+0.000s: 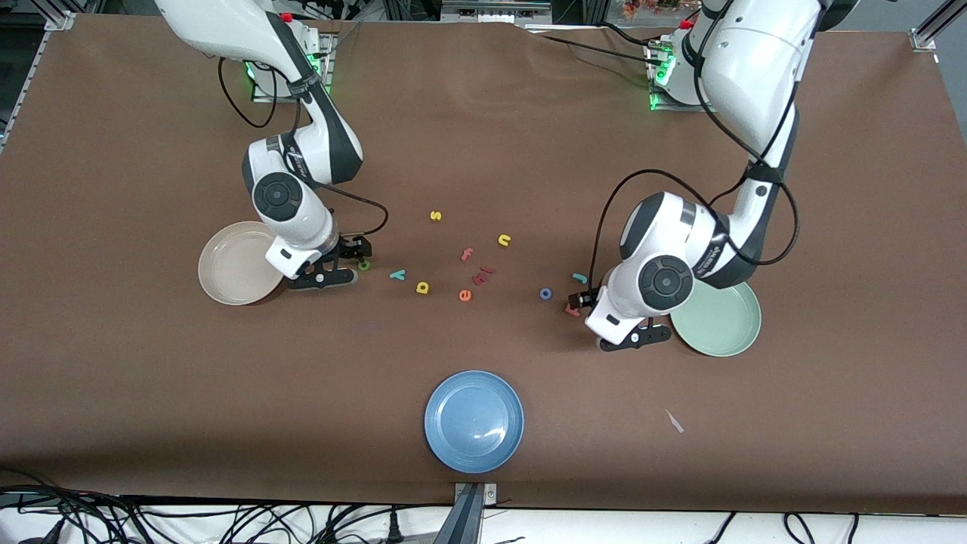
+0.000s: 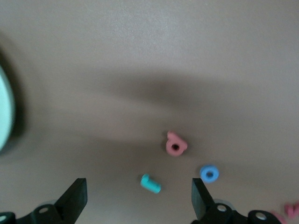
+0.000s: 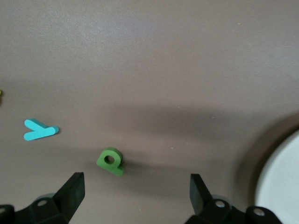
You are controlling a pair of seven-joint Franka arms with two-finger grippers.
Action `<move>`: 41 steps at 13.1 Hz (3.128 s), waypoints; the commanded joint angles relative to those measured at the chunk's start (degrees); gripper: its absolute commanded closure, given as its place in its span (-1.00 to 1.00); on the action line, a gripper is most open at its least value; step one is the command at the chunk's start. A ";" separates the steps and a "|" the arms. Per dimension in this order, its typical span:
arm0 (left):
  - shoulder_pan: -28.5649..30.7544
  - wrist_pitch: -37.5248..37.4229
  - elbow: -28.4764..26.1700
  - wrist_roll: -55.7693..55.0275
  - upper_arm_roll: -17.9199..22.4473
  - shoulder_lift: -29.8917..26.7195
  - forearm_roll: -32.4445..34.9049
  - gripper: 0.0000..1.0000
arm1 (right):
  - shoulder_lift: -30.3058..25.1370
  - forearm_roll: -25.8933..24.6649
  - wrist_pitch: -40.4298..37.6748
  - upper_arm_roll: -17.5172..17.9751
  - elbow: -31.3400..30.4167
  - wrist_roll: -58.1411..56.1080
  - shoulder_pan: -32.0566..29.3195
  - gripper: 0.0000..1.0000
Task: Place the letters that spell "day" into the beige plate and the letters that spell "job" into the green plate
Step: 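Reach the left gripper to pink d while the right gripper reaches green p, then grasp pink d with the left gripper while the right gripper grasps green p, then release pink d on the green plate while the right gripper carries green p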
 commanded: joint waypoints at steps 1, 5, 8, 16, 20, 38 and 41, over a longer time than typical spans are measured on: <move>-3.45 6.86 -1.15 -7.20 0.76 3.06 -0.45 -0.33 | 1.47 0.93 1.66 0.23 0.13 0.84 1.01 -1.00; -3.11 11.18 -1.24 -9.23 0.76 5.80 -1.06 0.02 | 2.35 1.10 2.09 0.76 0.57 1.63 0.75 -1.00; -3.02 11.63 -1.24 -9.23 0.76 7.12 -1.06 -0.04 | 4.36 5.14 1.83 1.02 2.58 1.46 1.01 -0.99; -3.11 13.30 -0.80 -8.53 0.68 8.09 -1.06 1.00 | 6.04 5.23 2.01 1.46 2.94 0.75 0.57 -0.84; -2.93 12.51 -0.10 -8.27 0.59 7.04 -1.06 1.00 | 6.57 5.32 2.01 1.46 2.94 0.67 0.48 -0.69; 16.40 -5.95 -5.97 36.46 1.20 -2.02 6.82 1.00 | 7.89 8.57 2.62 2.17 4.26 0.67 0.40 0.47; 17.80 -4.81 -6.69 38.30 1.12 -0.71 9.31 0.98 | 7.80 8.57 2.36 2.17 4.35 0.14 0.40 0.74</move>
